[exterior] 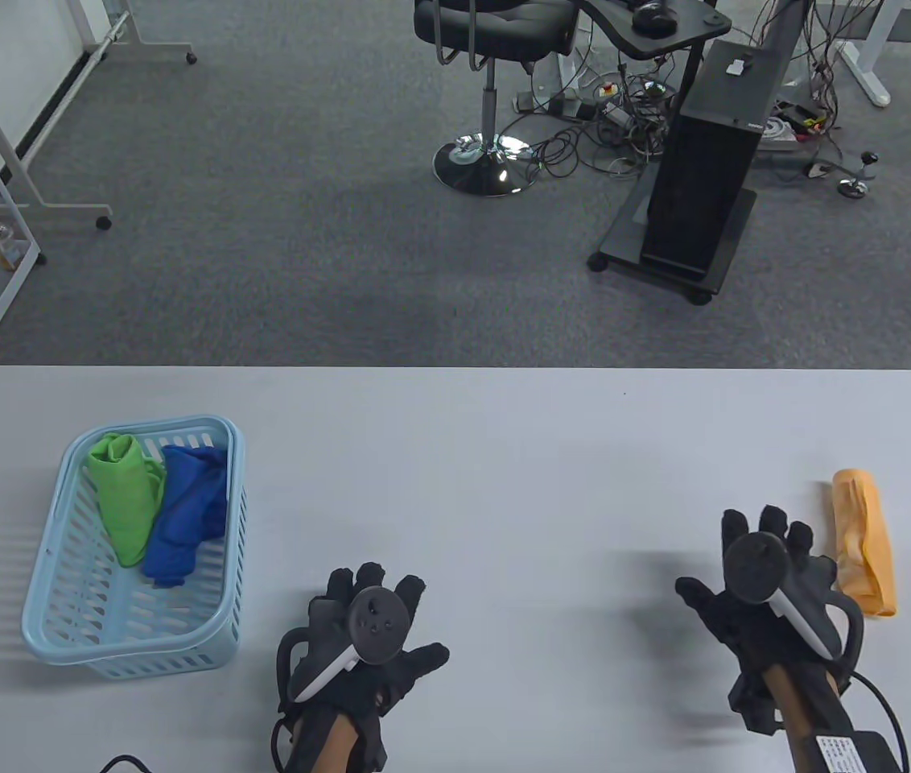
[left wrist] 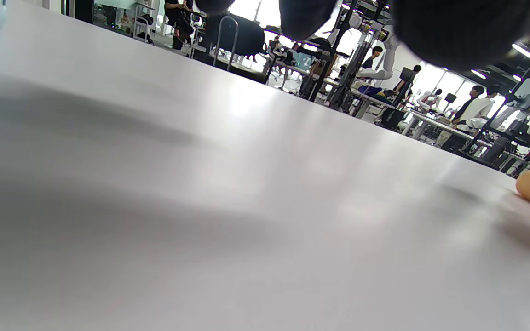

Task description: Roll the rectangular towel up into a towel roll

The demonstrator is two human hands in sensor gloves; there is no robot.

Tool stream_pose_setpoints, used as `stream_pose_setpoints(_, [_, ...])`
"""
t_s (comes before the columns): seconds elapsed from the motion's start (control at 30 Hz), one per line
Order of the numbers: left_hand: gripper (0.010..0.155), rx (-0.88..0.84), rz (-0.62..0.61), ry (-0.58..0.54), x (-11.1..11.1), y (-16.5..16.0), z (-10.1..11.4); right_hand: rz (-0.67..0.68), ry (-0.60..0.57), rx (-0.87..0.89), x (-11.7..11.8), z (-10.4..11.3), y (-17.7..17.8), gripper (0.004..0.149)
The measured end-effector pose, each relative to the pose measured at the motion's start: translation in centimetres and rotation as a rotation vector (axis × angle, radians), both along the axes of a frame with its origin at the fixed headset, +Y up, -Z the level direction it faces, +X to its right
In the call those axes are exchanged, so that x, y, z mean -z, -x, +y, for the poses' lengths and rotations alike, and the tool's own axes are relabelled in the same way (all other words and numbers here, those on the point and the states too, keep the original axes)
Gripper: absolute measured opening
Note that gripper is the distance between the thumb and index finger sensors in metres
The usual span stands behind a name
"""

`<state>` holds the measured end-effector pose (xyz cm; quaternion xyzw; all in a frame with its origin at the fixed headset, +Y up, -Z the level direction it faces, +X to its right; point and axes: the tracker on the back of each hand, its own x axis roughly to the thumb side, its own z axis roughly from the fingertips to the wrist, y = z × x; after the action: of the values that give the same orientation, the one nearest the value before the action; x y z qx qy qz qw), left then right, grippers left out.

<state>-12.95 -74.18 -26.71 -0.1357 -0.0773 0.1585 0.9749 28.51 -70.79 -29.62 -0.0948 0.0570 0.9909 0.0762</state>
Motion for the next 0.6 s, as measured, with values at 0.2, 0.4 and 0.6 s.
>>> stream_pose_setpoints(0.2, [0.089,-0.005,-0.002,-0.010,-0.1,-0.1,0.0,0.119,-0.093,0.071,-2.5,0.5,4.3,0.101])
stream_pose_setpoints(0.4, [0.089,0.010,-0.006,-0.025,-0.2,-0.5,-0.1,0.147,-0.325,0.132,-4.6,-0.7,5.4,0.102])
stream_pose_setpoints(0.6, [0.084,0.059,0.026,-0.096,-0.3,-1.0,0.8,0.143,-0.323,0.126,-4.5,-1.3,4.8,0.101])
